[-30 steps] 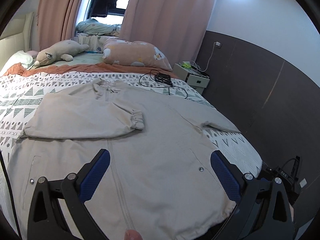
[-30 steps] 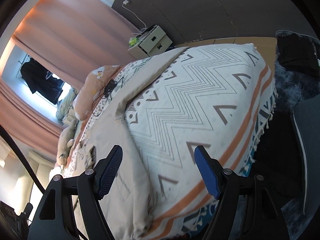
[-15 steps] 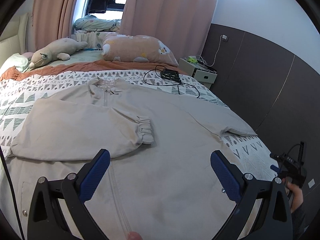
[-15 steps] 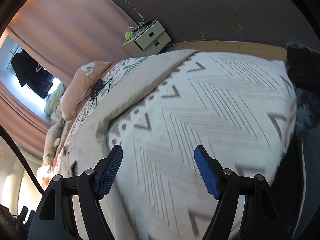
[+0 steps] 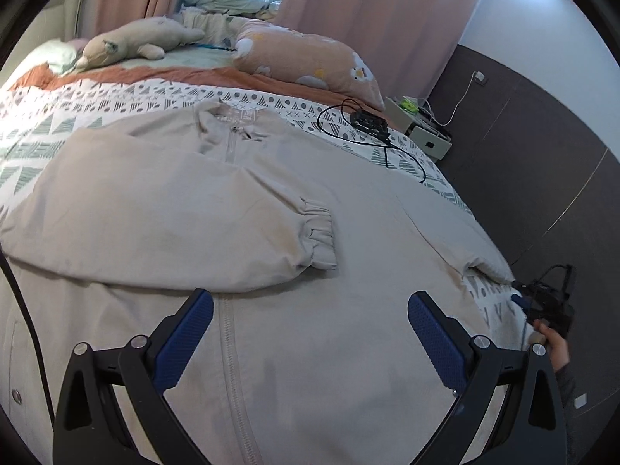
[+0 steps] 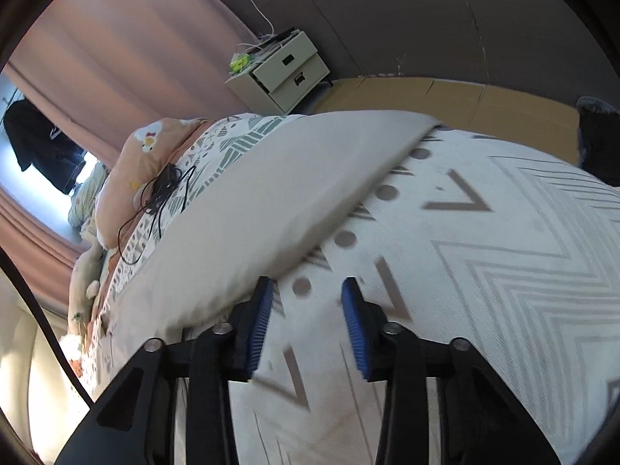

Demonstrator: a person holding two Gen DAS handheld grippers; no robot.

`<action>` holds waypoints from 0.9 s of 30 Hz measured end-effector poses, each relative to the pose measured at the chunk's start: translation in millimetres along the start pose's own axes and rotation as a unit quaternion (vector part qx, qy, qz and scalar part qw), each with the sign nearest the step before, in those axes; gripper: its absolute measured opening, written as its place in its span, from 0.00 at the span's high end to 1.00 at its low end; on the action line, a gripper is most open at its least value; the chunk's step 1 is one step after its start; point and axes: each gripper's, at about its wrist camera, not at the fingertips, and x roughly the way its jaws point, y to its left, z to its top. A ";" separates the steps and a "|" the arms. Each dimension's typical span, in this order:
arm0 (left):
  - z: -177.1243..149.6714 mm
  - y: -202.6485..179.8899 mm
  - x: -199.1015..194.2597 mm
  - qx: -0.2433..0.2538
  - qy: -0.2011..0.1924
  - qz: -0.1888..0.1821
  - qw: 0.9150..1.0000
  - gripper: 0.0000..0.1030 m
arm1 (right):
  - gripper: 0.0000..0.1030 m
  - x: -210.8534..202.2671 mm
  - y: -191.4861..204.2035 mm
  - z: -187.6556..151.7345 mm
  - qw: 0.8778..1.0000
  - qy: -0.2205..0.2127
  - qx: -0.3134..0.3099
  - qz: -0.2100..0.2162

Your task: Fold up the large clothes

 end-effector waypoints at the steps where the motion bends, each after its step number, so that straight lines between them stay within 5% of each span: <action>1: 0.1 2.4 -1.6 0.002 -0.003 0.007 1.000 0.00 | 0.71 7.6 1.8 2.5 1.000 0.001 0.002 -0.004; 14: 0.4 41.6 4.8 -0.049 0.004 0.017 0.999 0.00 | 0.77 58.8 12.7 24.4 0.999 0.003 0.015 -0.048; 17: 2.2 46.2 2.9 -0.052 -0.001 0.021 0.998 0.00 | 0.97 63.8 12.2 26.4 0.998 0.000 0.011 -0.061; 27: 10.9 74.0 -15.2 -0.079 -0.036 0.042 0.995 0.00 | 1.00 12.4 69.9 45.3 0.997 -0.044 -0.054 -0.046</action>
